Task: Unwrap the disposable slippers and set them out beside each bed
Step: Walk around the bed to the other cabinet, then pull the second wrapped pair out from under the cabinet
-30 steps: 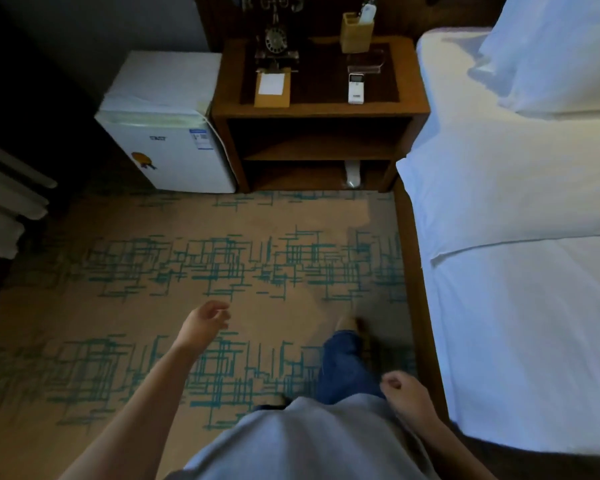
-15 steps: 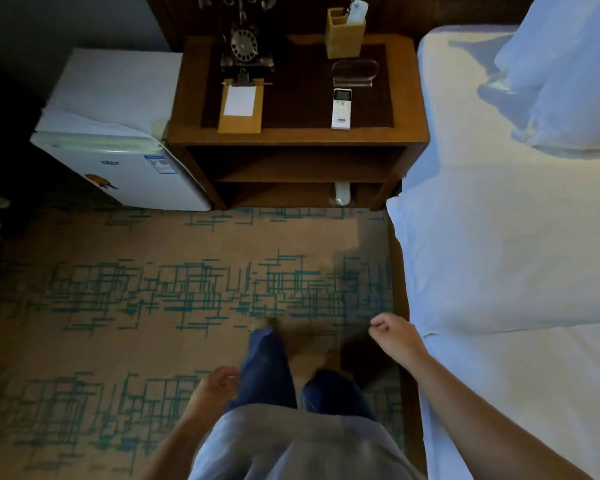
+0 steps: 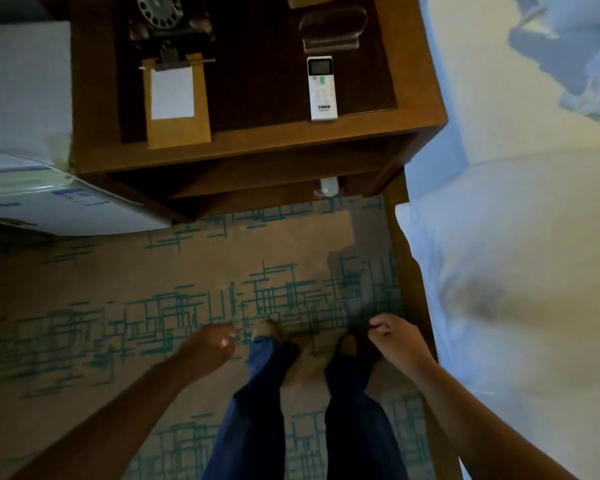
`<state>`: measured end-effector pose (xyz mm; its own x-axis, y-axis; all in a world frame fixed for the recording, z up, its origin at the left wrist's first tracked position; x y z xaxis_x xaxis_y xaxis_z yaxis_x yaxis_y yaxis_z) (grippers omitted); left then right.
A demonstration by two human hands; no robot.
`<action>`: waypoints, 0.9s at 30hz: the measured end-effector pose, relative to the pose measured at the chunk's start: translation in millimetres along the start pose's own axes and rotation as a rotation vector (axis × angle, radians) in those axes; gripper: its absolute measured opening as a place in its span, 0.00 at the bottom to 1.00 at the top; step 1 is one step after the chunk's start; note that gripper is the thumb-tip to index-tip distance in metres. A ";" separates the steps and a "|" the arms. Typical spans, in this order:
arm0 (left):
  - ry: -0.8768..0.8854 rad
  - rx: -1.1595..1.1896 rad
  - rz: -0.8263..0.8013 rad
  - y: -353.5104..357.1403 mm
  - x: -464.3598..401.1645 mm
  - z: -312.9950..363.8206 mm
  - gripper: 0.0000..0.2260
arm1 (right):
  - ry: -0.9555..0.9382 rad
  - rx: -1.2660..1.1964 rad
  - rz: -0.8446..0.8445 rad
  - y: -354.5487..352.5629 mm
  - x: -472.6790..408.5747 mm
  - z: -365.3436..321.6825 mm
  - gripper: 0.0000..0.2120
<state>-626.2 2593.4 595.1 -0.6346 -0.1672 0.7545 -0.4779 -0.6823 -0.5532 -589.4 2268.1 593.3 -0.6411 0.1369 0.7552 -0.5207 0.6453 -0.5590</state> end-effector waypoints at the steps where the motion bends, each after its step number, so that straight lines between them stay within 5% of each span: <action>1: 0.035 -0.032 0.018 -3.3 -21.1 8.2 0.23 | 0.001 -0.006 -0.016 4.7 -15.7 0.0 0.14; 6: 0.055 -0.114 0.053 30.9 -123.0 24.6 0.14 | -0.003 0.084 -0.108 38.4 -106.8 15.6 0.15; 14: -0.071 0.154 0.165 151.3 -268.8 22.0 0.10 | -0.074 0.179 -0.082 79.5 -266.0 47.4 0.19; 23: 0.065 0.240 0.389 218.1 -425.2 29.6 0.17 | -0.216 0.241 0.121 133.3 -423.3 59.7 0.21; 27: 0.217 0.082 0.520 243.3 -469.6 27.9 0.16 | -0.322 0.270 0.323 162.5 -476.3 63.8 0.23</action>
<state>-427.6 2486.0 116.1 -0.8883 -0.3519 0.2952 -0.0259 -0.6033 -0.7971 -404.7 2259.8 120.9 -0.9115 0.0321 0.4101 -0.3671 0.3864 -0.8462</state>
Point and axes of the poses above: each hand's wrist, its own x-axis away from the middle knuckle, its own y-axis out of the palm, z = x × y, the point moved 4 cm from there along -x, towards the middle knuckle, and after that the axes turned 11 degrees about z, right-handed, at the moved point
